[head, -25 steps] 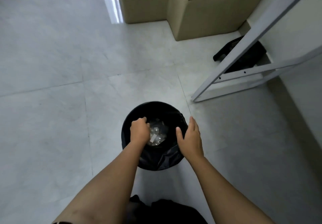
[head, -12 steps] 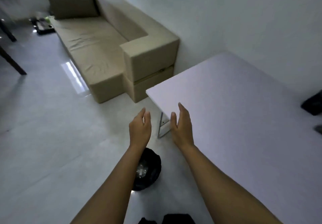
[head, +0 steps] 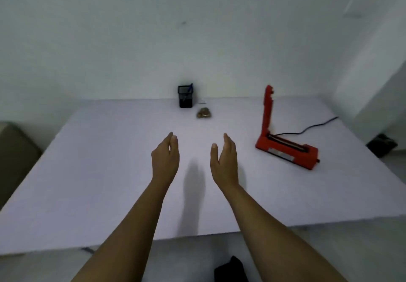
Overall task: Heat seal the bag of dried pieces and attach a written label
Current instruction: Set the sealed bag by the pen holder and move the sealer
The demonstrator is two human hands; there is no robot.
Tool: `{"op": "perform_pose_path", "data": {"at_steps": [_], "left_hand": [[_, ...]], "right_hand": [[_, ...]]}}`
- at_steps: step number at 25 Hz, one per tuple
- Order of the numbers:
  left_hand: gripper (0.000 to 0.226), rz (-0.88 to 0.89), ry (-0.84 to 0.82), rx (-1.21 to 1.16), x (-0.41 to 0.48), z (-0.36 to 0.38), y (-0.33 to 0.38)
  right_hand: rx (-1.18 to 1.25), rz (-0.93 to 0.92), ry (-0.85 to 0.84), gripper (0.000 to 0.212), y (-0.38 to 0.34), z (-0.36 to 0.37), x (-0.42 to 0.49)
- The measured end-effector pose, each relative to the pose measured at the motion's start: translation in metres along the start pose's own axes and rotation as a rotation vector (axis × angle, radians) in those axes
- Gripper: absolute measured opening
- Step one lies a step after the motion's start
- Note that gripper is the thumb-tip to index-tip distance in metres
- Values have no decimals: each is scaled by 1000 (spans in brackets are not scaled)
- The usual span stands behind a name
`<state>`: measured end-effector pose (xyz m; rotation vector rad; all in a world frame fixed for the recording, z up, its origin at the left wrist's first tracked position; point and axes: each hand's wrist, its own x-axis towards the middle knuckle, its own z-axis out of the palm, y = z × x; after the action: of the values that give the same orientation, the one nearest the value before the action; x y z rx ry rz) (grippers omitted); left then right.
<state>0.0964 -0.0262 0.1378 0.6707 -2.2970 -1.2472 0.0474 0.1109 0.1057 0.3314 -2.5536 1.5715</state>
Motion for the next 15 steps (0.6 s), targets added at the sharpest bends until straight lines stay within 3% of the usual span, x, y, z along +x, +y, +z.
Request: {"op": "perform_pose_path", "data": {"at_steps": [4, 9, 15], "left_hand": [[50, 13, -196, -41, 20, 109, 47], [39, -11, -282, -78, 54, 207, 89], [54, -297, -537, -392, 102, 291, 88]], "right_hand": [[-100, 167, 215, 52, 90, -86, 42], [-205, 363, 338, 53, 180, -158, 98], [-254, 709, 311, 85, 246, -199, 119]]}}
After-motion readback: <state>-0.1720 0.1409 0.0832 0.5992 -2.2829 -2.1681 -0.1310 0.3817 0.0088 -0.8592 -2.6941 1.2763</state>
